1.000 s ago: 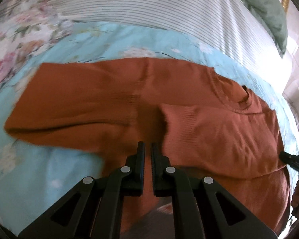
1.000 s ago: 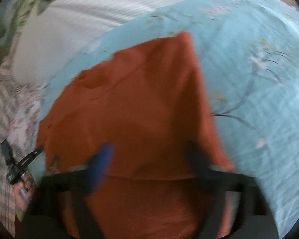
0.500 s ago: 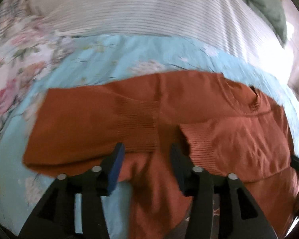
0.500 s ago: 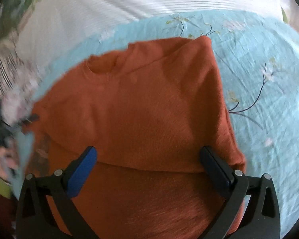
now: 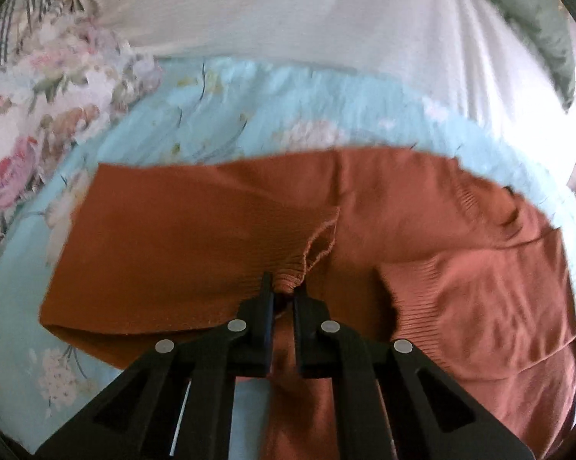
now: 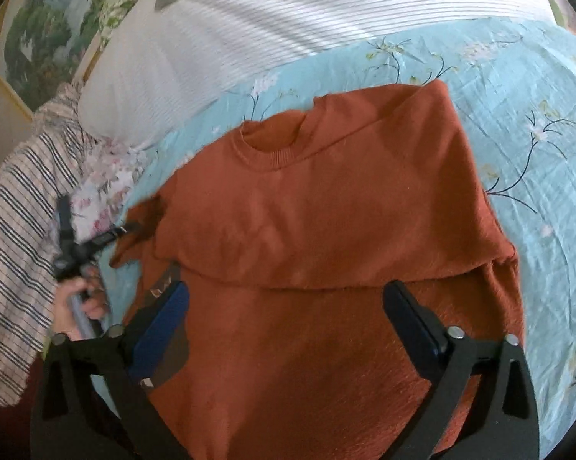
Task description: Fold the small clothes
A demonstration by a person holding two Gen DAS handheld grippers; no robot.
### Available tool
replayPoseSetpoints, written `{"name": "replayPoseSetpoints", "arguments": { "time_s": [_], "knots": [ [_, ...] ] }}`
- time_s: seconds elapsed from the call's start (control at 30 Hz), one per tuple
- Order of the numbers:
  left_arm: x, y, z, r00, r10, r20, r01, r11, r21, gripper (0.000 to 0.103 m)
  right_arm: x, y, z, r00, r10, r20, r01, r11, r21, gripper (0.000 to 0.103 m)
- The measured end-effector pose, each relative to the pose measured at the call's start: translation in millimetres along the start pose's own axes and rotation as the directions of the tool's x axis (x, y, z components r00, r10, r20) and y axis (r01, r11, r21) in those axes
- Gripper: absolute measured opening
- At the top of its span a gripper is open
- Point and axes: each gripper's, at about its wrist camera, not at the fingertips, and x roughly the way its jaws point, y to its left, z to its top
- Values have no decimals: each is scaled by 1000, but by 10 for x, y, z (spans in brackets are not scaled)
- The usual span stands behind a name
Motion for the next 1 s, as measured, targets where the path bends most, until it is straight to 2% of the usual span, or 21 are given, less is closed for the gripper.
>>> {"name": "replayPoseSetpoints", "arguments": {
  "time_s": [0.1,0.17,0.27,0.33,0.4,0.53,0.63,0.67,0.77,0.83,0.9,1.0],
  "knots": [
    [-281,-181,18,997,-71,43,71,997,3,6,45,-9,-65,1000,20,-21,-21,1000,-4,87],
    [-473,-401,28,987,-138,76,137,990,21,6,48,9,-79,999,31,-16,-31,1000,-2,82],
    [-649,-770,23,967,-236,97,232,971,48,6,-17,-34,-81,999,33,11,-33,999,13,82],
    [-687,-1113,-18,946,-313,83,308,949,75,6,-52,-94,-82,999,38,21,-38,999,35,82],
    [-672,-1434,-69,932,-358,62,351,930,108,6,-73,-176,-70,999,33,21,-35,998,59,82],
    [-420,-1999,-238,912,-410,-12,408,901,146,6,-122,-346,-75,999,30,34,-33,994,103,82],
    [-194,-2271,-372,910,-410,-57,414,896,163,6,-155,-373,-74,998,20,52,-24,996,88,80],
    [-122,-2298,-396,911,-408,-68,413,895,166,6,-155,-372,-70,998,23,54,-28,996,83,74],
    [96,-2418,-522,914,-389,-114,404,896,183,7,-100,-379,-47,999,19,46,-23,996,89,68],
    [170,-2418,-577,912,-381,-151,405,896,184,11,-54,-363,-20,999,20,42,-23,996,90,67],
    [161,-2353,-616,902,-396,-171,422,891,165,16,0,-321,12,999,30,35,-33,996,83,67],
    [-38,-2194,-697,914,-381,-141,401,901,166,29,144,-231,87,999,41,13,-42,997,63,67]
  ]
}}
